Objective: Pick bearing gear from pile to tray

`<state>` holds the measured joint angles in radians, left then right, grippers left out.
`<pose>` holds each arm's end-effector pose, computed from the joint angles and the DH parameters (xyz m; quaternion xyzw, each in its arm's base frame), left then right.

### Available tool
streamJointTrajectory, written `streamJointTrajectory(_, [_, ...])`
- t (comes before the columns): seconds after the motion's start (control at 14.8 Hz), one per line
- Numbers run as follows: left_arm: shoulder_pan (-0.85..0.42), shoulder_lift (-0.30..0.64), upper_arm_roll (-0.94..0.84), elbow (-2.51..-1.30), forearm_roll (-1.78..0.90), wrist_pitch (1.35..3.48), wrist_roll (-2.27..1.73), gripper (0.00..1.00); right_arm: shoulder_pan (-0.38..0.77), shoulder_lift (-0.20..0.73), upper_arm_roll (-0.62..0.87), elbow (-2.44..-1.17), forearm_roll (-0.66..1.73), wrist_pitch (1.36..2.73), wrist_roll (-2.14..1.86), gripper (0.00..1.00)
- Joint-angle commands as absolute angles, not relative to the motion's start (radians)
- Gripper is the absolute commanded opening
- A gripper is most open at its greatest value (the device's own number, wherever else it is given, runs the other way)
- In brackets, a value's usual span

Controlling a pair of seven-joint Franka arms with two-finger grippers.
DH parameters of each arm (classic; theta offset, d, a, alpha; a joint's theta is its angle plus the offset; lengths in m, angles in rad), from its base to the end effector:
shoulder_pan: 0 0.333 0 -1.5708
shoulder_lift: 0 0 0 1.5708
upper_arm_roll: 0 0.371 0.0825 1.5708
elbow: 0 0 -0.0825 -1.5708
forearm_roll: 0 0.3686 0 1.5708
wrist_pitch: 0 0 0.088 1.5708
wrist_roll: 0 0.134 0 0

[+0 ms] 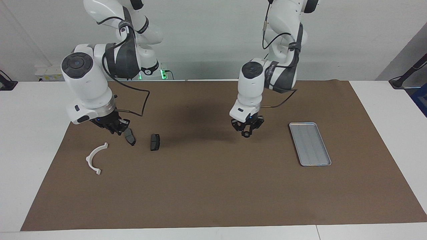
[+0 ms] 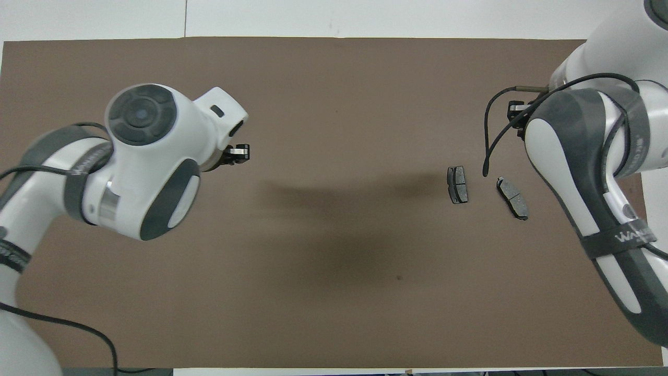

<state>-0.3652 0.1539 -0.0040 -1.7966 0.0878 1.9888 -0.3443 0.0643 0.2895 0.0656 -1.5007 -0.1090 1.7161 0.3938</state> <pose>0.5666 -0.2109 0.4967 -0.9986 0.0294 -0.0319 0.0309 0.6375 0.0647 0.5260 0.9908 -0.1226 -0.0240 0.0522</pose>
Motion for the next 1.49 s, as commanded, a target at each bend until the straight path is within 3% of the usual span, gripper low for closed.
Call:
streamJointTrajectory(0.0, [-0.223, 0.138, -0.012, -1.724, 0.028, 1.863, -0.127, 0.0, 0.15, 0.265, 0.072, -1.509, -0.068, 1.697, 0.581, 0.0])
streamJointTrajectory(0.2, [-0.054, 0.112, -0.011, -1.732, 0.0, 1.825, 0.15, 0.0, 0.254, 0.264, 0.072, -1.511, -0.012, 1.716, 0.799, 0.0])
streamJointTrajectory(0.41, [0.037, 0.075, -0.011, -1.837, -0.034, 1.903, 0.277, 0.0, 0.378, 0.27, 0.072, -1.529, 0.005, 1.782, 0.989, 0.0])
streamJointTrajectory(0.81, [0.044, 0.014, -0.011, -2.135, -0.046, 2.192, 0.293, 0.0, 0.557, 0.353, 0.072, -1.572, -0.008, 1.968, 1.276, 0.0])
streamJointTrajectory(1.08, [0.038, 0.018, -0.011, -2.227, -0.046, 2.288, 0.293, 0.0, 0.598, 0.391, 0.071, -1.626, -0.018, 2.062, 1.328, 0.0])
streamJointTrajectory(1.42, [0.028, 0.044, -0.011, -2.275, -0.046, 2.381, 0.285, 0.0, 0.646, 0.546, 0.071, -1.609, -0.137, 2.198, 1.457, 0.0])
